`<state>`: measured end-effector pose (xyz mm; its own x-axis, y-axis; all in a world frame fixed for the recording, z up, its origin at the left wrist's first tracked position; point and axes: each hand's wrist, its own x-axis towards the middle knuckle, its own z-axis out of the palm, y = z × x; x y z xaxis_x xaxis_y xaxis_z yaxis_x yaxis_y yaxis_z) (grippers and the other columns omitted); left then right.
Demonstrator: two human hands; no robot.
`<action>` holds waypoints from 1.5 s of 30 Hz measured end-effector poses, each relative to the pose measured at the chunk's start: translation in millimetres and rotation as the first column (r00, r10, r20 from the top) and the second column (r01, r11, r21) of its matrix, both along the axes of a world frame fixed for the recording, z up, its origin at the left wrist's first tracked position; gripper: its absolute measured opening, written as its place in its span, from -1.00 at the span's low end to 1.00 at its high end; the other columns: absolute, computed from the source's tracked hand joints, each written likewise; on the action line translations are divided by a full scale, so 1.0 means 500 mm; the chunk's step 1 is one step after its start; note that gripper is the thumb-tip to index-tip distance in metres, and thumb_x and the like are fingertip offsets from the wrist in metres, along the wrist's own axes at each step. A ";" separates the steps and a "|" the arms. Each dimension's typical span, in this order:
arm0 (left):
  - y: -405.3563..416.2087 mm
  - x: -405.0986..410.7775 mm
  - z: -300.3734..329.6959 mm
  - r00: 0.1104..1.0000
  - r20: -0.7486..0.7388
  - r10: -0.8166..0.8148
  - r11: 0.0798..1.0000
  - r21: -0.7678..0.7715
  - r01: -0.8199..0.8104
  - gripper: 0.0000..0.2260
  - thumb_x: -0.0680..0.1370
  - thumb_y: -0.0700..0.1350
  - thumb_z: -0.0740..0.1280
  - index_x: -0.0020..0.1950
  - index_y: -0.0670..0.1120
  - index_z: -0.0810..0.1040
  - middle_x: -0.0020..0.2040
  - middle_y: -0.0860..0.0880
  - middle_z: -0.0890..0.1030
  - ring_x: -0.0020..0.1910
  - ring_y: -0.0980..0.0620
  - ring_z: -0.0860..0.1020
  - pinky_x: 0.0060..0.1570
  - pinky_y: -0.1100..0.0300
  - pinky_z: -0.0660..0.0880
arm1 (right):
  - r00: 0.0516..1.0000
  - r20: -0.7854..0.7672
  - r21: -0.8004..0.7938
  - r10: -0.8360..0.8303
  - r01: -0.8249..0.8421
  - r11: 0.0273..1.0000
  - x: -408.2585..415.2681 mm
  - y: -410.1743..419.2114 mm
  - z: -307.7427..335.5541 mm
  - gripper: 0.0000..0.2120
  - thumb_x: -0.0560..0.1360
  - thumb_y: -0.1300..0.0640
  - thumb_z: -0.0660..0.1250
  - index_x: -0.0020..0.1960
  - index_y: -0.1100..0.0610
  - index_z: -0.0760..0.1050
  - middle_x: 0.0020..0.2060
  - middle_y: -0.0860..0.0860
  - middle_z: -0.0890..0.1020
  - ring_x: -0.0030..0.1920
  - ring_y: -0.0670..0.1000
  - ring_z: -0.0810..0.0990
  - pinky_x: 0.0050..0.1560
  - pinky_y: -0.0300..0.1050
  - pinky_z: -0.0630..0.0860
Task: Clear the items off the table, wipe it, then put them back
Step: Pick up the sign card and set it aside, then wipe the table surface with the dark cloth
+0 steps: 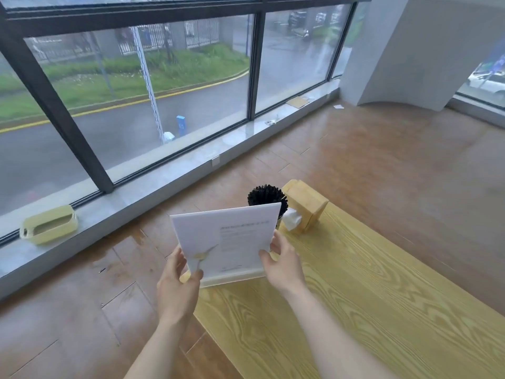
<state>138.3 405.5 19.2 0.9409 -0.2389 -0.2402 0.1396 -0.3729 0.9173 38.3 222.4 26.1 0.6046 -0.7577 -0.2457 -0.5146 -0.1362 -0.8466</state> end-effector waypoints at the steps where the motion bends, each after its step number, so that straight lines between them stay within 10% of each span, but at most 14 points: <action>1: 0.000 -0.001 -0.002 1.000 0.006 0.003 1.000 0.003 -0.003 -0.41 0.49 -0.28 0.38 0.46 0.12 0.42 0.32 0.08 0.58 0.28 0.14 0.51 0.24 0.09 0.41 | 1.000 -0.002 0.000 -0.017 0.017 1.000 0.001 0.000 -0.002 -0.50 0.52 0.14 0.39 0.44 -0.04 0.41 0.18 -0.10 0.63 0.27 -0.04 0.58 0.33 0.08 0.51; 25: -0.023 -0.205 -0.060 0.974 0.092 -0.208 0.958 0.221 0.183 -0.31 0.57 -0.12 0.37 0.63 -0.04 0.11 0.59 -0.08 0.29 0.55 -0.10 0.28 0.42 -0.15 0.31 | 0.964 -0.127 -0.079 -0.236 0.227 0.971 -0.353 0.014 -0.059 -0.32 0.52 -0.19 0.34 0.57 -0.07 0.25 0.51 -0.03 0.43 0.52 0.01 0.38 0.48 0.07 0.38; 34: -0.075 -0.481 -0.097 0.767 0.174 -0.618 0.747 0.436 0.503 -0.29 0.57 0.08 0.35 0.63 0.09 0.07 0.55 -0.08 0.34 0.52 -0.10 0.31 0.39 -0.10 0.39 | 0.890 -0.234 -0.249 -0.391 0.334 0.909 -0.638 0.027 -0.115 -0.42 0.56 -0.18 0.31 0.51 -0.02 0.33 0.47 -0.06 0.42 0.44 0.00 0.45 0.34 0.00 0.48; 45: -0.096 -0.778 -0.222 0.510 0.303 -0.805 0.574 0.613 0.543 -0.25 0.54 0.34 0.13 0.64 0.02 0.08 0.64 0.07 0.15 0.64 0.05 0.04 0.58 0.12 -0.15 | 0.578 -0.570 -0.498 -0.583 0.321 0.805 -1.000 0.094 -0.222 -0.32 0.48 -0.31 0.30 0.37 0.18 0.41 0.43 0.24 0.39 0.39 0.27 0.45 0.30 0.27 0.44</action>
<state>-250.6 357.7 -91.7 0.5105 -0.8591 -0.0367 -0.7434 -0.4624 0.4833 -461.8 269.2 -85.0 -0.0778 -0.9887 -0.1278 -0.9762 0.1016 -0.1915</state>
